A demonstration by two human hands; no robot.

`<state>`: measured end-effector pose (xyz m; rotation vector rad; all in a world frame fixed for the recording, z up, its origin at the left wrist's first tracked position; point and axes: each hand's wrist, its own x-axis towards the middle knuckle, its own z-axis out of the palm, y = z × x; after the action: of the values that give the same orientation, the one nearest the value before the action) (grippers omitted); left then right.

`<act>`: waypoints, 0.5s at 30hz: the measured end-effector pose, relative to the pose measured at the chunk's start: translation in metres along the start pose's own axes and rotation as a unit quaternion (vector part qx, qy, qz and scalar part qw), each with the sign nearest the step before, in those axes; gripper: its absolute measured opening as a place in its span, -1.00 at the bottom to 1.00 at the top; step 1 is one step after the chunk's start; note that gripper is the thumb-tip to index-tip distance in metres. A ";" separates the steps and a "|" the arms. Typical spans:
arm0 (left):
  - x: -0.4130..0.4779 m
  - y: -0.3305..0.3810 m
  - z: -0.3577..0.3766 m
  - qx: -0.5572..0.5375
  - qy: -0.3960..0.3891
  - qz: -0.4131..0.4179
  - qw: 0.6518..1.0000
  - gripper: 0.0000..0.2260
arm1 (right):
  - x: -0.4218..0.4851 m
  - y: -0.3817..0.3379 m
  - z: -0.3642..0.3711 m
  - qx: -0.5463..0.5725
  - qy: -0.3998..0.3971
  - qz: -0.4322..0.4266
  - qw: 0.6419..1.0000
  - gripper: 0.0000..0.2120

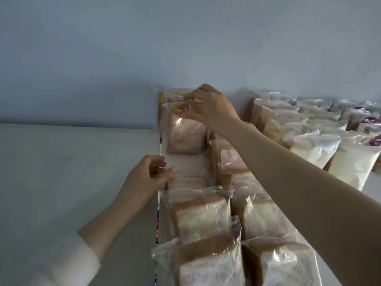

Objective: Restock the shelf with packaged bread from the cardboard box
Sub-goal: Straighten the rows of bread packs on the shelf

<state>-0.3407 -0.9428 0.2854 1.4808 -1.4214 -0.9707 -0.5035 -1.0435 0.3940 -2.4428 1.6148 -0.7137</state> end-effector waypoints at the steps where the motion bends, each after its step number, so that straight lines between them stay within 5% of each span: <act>1: -0.003 0.001 0.000 0.007 -0.021 0.002 1.000 -0.78 | 0.000 -0.001 0.000 0.002 0.002 0.006 1.000 -0.57; 5: -0.003 0.014 0.000 0.012 -0.028 0.054 0.998 -0.81 | 0.000 0.000 0.001 0.015 0.018 0.012 1.000 -0.62; 15: 0.052 0.058 -0.005 -0.089 0.108 0.216 0.966 -0.73 | -0.005 -0.004 -0.017 0.055 -0.046 0.026 0.997 -0.57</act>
<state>-0.3529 -0.9945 0.3425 1.0487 -1.3795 -0.6249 -0.5095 -1.0348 0.4084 -2.3130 1.5560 -0.6527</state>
